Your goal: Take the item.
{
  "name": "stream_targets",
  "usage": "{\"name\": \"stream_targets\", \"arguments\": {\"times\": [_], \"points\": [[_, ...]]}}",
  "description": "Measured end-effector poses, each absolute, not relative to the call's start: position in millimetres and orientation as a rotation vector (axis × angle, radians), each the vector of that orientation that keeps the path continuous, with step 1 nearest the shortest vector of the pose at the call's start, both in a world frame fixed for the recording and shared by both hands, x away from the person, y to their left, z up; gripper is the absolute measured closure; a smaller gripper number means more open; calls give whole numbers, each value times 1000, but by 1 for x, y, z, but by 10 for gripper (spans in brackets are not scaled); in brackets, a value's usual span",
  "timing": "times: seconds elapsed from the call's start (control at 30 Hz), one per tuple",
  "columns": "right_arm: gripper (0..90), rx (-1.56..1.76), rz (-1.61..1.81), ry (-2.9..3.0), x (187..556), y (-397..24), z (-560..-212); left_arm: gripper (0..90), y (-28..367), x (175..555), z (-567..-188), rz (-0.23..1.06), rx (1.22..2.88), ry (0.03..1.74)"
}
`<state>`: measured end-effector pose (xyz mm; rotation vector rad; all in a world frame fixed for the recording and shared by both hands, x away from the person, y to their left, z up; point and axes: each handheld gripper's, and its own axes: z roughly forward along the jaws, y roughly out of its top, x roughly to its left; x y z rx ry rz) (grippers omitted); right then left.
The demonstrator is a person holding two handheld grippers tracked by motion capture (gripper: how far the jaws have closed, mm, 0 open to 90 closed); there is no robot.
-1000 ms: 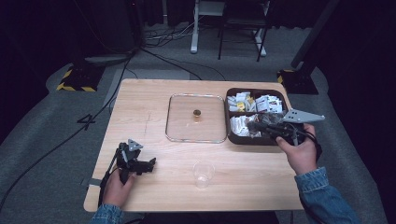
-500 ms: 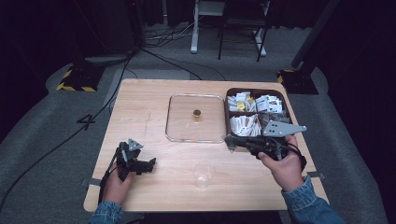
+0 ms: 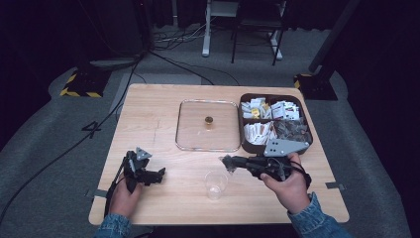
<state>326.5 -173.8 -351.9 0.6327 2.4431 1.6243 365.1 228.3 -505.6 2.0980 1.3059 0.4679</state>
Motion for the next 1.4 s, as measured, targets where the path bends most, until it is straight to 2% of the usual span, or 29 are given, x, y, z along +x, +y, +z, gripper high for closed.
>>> {"name": "stream_targets", "arguments": {"times": [0.4,1.4], "points": [[900,597,1629,2495,322,-155,-363,1,228,365,-505,467,2099,1306],[900,616,1574,2589,325,-141,-409,2,228,365,-505,467,2100,1304]]}}
